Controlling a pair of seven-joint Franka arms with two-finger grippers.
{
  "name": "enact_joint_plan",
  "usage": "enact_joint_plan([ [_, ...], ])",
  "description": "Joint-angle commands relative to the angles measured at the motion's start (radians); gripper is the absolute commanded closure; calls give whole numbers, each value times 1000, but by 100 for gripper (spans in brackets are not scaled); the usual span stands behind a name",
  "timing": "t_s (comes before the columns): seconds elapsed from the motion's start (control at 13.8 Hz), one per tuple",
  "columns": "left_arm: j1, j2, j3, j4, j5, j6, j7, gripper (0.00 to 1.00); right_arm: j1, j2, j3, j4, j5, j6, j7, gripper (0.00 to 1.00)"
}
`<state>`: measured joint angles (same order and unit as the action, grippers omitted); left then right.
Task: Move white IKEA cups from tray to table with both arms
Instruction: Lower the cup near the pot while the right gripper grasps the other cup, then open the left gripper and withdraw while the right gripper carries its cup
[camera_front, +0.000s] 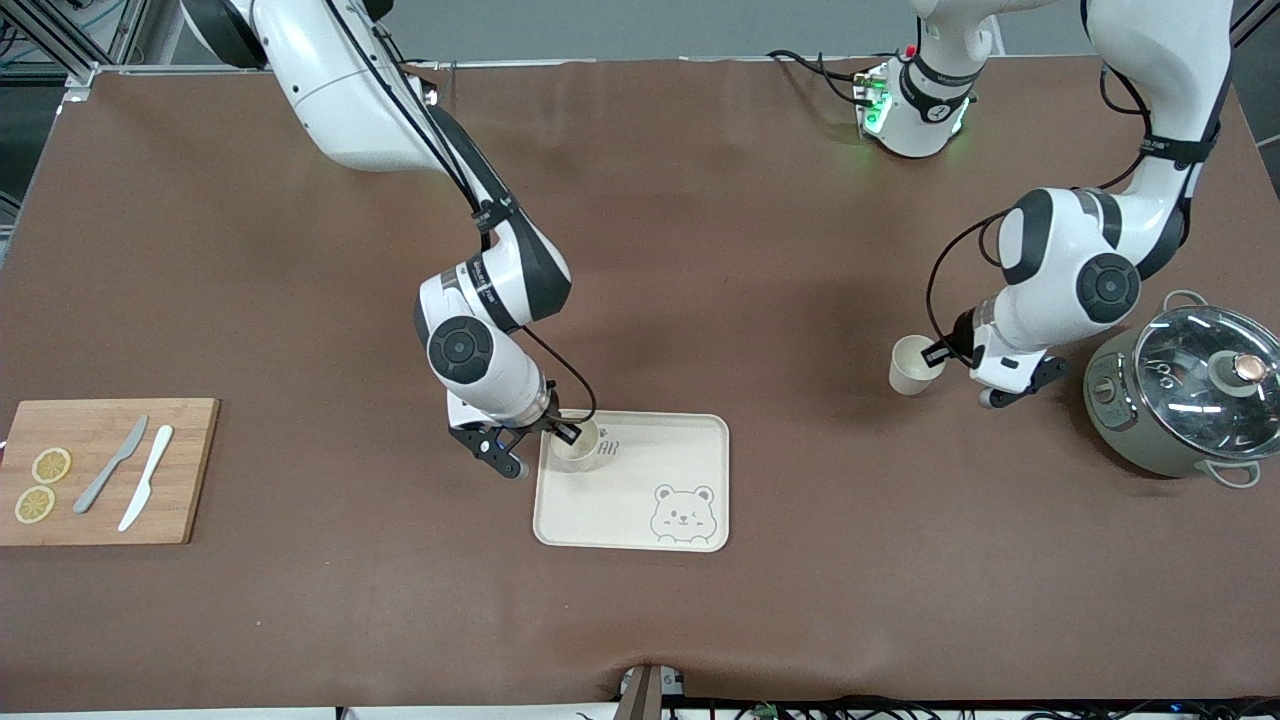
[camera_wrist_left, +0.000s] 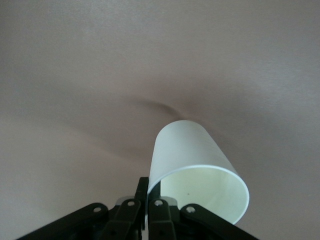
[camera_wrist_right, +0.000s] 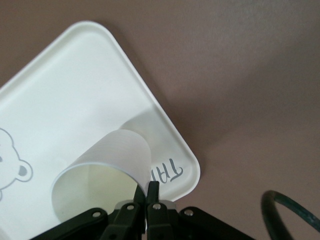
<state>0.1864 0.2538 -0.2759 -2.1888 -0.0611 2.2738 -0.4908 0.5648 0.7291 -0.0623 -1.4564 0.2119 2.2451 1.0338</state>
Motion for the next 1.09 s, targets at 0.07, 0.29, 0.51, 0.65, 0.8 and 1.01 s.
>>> enact_joint_plan([
  [0.07,27,31,-11,-3,-23,20,46,97,-65,-43,4,62,3,-155,-4,100],
  [0.29,28,48,-9,4,-23,23,46,72,-132,-105,-1,32,-5,-260,-211,100],
  [0.51,27,30,-9,14,-23,17,41,0,-210,-180,-4,-59,-14,-282,-400,100],
  [0.65,21,-2,-11,30,-22,-20,31,0,-270,-226,-16,-131,-20,-274,-513,100],
  [0.8,25,-37,-11,76,-17,-97,41,0,-321,-263,-17,-191,-23,-265,-604,100],
  [1.01,25,-62,-9,229,-9,-279,38,0,-417,-281,-17,-258,-57,-225,-766,100],
])
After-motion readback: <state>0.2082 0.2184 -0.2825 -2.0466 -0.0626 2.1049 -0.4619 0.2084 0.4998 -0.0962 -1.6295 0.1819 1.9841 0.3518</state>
